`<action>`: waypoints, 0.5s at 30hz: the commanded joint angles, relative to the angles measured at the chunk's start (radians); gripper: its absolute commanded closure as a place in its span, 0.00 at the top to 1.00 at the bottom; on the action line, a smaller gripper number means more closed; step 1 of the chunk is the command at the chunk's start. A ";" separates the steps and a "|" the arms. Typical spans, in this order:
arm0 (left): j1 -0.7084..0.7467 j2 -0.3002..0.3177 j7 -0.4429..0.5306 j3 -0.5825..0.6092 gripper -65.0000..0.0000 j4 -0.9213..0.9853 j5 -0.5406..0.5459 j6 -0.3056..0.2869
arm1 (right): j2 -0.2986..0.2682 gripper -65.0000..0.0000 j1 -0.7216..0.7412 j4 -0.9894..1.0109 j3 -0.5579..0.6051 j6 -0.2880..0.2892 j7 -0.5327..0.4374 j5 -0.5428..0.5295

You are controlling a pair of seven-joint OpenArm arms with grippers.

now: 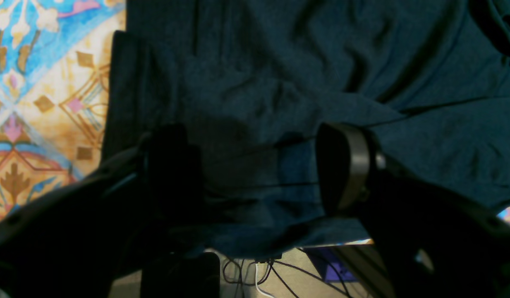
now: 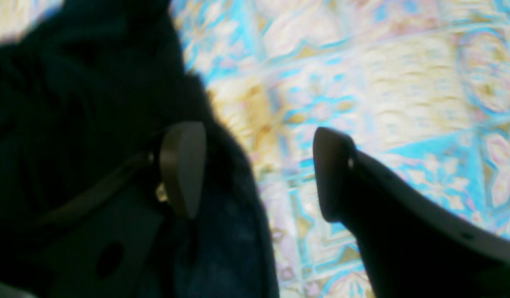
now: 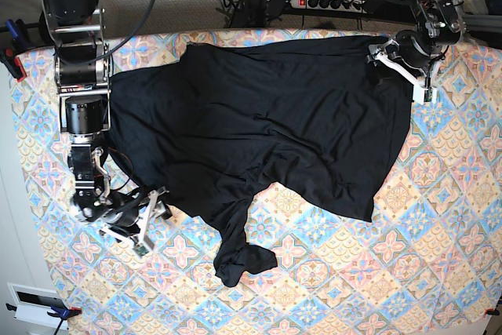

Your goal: Layout the t-shirt on the table in an organized manner, then fold the t-shirt properly

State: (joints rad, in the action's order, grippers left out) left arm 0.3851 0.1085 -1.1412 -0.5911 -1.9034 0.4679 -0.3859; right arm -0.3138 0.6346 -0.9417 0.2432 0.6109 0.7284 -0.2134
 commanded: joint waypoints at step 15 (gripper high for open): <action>0.016 0.006 0.016 -0.003 0.69 -0.017 0.015 0.000 | 0.026 0.60 0.011 0.071 0.078 -0.047 -0.178 -0.011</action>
State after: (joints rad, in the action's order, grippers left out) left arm 0.4019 0.1074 -1.1412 -0.5911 -1.9034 0.4679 -0.3859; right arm -0.2691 0.6132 -0.8577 0.3302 0.5663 0.5591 -0.2192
